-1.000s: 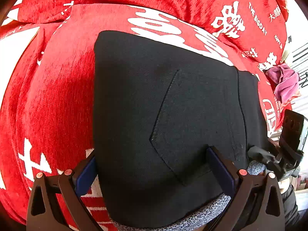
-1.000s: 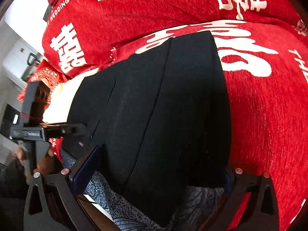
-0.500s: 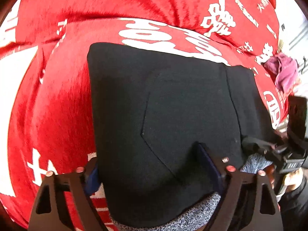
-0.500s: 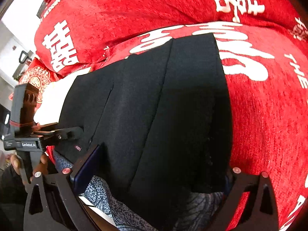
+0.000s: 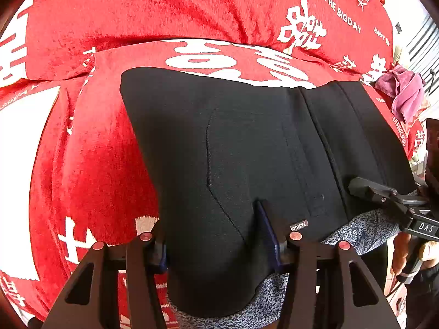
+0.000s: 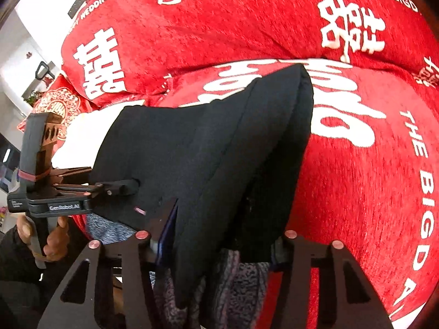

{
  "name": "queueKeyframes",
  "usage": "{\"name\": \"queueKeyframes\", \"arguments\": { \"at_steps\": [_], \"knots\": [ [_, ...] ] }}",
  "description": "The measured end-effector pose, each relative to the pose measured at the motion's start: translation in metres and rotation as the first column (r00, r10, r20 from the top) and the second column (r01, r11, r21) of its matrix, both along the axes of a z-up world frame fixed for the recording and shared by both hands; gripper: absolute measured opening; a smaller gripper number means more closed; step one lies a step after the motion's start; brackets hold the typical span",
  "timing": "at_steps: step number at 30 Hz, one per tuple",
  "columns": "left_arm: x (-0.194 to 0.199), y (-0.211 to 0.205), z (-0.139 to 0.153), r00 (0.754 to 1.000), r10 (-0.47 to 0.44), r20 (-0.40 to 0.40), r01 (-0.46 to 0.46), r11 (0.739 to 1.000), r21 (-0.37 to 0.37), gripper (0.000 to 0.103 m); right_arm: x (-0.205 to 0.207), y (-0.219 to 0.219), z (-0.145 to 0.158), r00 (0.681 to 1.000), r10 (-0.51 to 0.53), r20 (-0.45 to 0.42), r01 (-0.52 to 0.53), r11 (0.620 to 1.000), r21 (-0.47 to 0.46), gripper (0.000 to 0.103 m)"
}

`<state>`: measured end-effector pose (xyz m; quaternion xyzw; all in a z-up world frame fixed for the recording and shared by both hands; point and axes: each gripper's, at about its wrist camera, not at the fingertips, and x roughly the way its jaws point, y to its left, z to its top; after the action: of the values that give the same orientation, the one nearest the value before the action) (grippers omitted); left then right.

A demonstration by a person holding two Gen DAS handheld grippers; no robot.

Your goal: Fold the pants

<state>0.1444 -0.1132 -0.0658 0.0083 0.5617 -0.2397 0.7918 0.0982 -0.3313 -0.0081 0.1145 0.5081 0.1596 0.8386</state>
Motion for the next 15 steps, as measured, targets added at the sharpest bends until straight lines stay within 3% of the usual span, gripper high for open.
{"name": "queueKeyframes", "arguments": {
  "at_steps": [8,15],
  "knots": [
    [-0.002,0.006,0.029,0.999,0.004,0.034,-0.003,1.000,-0.020,0.049,-0.001,0.004,0.016,1.000,-0.003,0.016,0.003,1.000,0.016,0.054],
    [0.024,0.007,0.077,0.997,0.018,0.076,-0.014,0.999,-0.043,0.049,0.017,0.005,0.056,0.997,0.002,0.078,-0.003,1.000,0.018,0.053]
  ]
}}
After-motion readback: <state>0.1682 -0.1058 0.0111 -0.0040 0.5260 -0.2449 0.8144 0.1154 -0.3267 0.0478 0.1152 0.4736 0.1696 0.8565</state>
